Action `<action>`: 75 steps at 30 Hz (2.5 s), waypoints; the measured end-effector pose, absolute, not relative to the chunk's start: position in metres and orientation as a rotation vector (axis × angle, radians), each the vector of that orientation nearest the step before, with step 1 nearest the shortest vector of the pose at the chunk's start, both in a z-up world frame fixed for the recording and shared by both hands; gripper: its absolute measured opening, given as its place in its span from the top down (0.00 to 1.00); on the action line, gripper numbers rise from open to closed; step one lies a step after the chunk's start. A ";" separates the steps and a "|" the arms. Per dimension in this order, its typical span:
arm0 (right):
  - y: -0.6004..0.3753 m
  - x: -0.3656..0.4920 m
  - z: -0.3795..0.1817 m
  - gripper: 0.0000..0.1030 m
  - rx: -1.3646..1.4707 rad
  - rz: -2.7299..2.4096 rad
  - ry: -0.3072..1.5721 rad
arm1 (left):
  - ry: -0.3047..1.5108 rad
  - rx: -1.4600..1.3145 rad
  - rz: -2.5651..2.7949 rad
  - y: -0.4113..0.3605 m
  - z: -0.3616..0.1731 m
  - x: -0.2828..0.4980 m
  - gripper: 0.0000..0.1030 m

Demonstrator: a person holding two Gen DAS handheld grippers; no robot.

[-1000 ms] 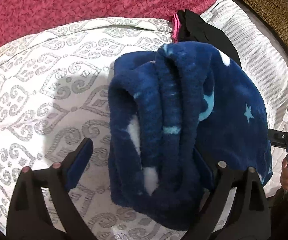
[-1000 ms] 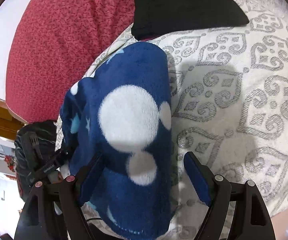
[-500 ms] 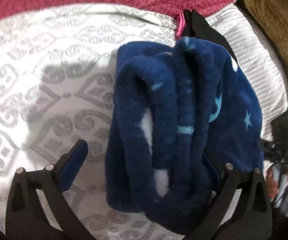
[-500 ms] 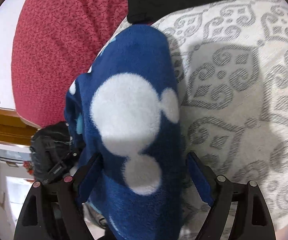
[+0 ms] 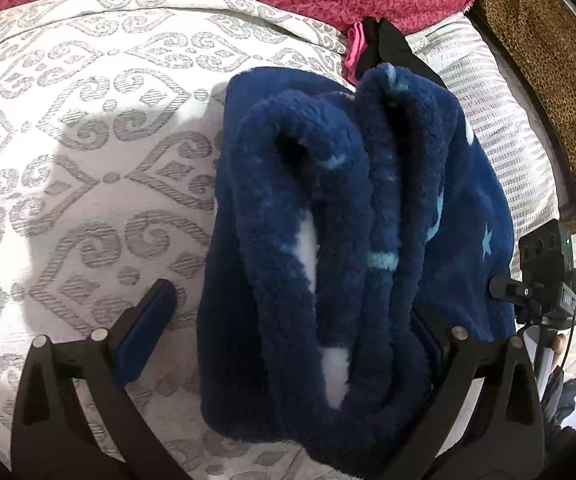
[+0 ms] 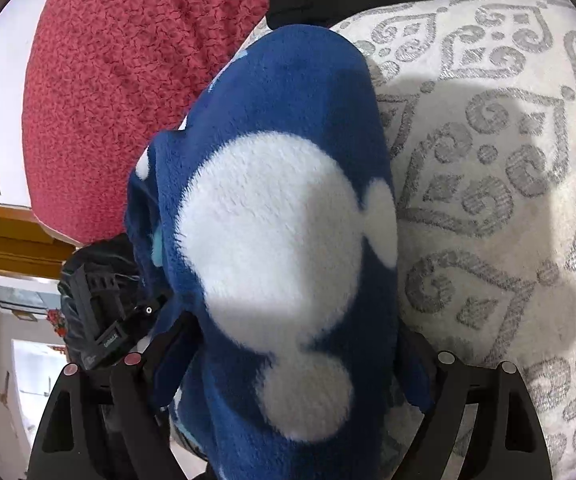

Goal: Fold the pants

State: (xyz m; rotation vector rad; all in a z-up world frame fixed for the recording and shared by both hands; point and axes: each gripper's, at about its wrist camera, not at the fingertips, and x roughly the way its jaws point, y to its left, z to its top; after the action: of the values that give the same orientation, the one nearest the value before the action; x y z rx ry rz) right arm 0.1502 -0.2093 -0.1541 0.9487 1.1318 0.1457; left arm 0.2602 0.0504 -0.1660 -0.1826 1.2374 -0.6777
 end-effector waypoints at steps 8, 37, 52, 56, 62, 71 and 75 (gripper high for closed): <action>-0.199 0.162 -0.150 0.21 0.865 0.112 1.131 | 1.200 -0.195 -0.752 0.041 -0.166 0.255 0.17; -0.275 0.110 0.009 0.57 0.621 0.054 0.775 | 0.780 0.113 -0.825 -0.069 0.003 0.218 0.41; -0.392 0.187 0.060 0.57 0.563 -0.035 0.625 | 0.677 0.227 -0.856 -0.214 0.057 0.300 0.41; -0.420 0.222 0.028 0.57 0.589 -0.067 0.631 | 0.706 0.244 -0.836 -0.251 0.026 0.346 0.40; -0.445 0.292 -0.078 0.55 0.600 -0.156 0.845 | 0.861 0.401 -0.613 -0.287 -0.091 0.403 0.27; -0.455 0.284 -0.117 0.49 0.656 -0.131 0.810 | 0.814 0.335 -0.585 -0.275 -0.110 0.398 0.04; -0.446 0.275 -0.105 0.43 0.600 -0.178 0.826 | 0.774 0.380 -0.560 -0.273 -0.102 0.386 0.04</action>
State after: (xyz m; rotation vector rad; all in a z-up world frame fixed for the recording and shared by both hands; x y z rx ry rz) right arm 0.2750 -0.4462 -0.1046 0.5996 0.8259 -0.1778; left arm 0.3859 -0.2732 -0.1020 0.3798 0.7741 -0.5598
